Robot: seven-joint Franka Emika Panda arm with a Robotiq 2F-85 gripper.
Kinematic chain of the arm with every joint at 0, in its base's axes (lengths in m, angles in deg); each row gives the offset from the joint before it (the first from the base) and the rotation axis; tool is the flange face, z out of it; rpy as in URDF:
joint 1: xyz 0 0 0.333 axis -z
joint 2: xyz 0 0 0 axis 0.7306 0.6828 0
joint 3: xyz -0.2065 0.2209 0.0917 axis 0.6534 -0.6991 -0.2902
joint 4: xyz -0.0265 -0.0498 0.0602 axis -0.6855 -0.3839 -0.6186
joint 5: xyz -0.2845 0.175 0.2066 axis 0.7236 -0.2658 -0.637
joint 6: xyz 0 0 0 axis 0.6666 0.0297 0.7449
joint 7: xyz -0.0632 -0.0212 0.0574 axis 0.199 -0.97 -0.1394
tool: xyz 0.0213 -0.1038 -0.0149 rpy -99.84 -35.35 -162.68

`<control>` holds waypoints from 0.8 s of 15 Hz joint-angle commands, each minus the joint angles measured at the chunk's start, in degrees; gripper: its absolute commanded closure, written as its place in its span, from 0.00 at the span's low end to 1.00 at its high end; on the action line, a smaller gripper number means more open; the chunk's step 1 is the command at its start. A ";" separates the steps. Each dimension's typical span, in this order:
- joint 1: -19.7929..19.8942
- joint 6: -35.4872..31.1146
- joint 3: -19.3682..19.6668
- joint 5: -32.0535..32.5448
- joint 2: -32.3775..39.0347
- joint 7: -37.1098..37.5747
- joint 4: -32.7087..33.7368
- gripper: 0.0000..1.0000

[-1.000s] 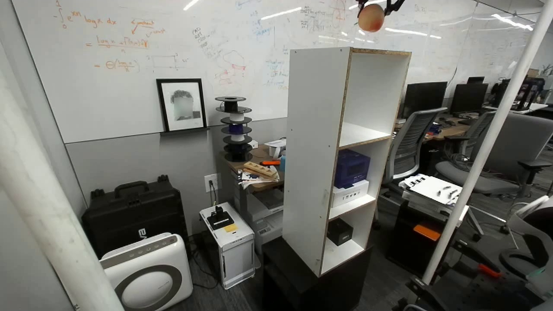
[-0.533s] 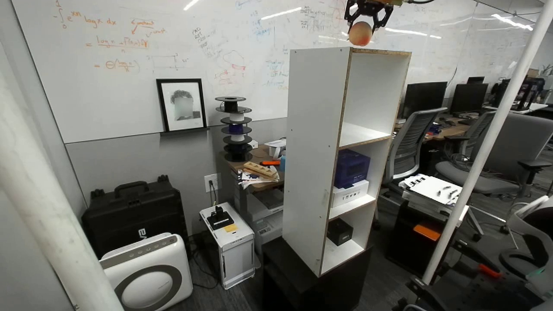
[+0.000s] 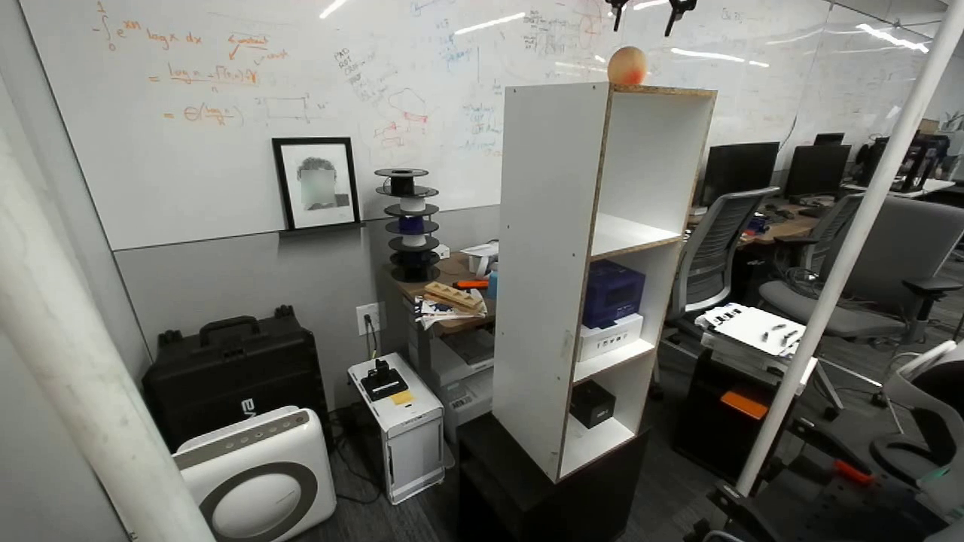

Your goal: Put the yellow object on the top of the shelf

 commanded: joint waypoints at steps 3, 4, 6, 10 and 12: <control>-0.42 7.54 -1.76 -6.56 -8.07 -11.53 -4.24 0.00; -0.43 9.14 -1.87 -7.85 -9.87 -14.30 -5.73 0.00; -0.52 13.65 -1.87 -9.93 -13.62 -19.56 -9.18 0.00; -1.09 19.97 -1.39 -8.40 -21.91 -29.48 -20.71 0.00; -0.58 20.41 -1.74 -8.33 -18.45 -27.07 -16.49 0.00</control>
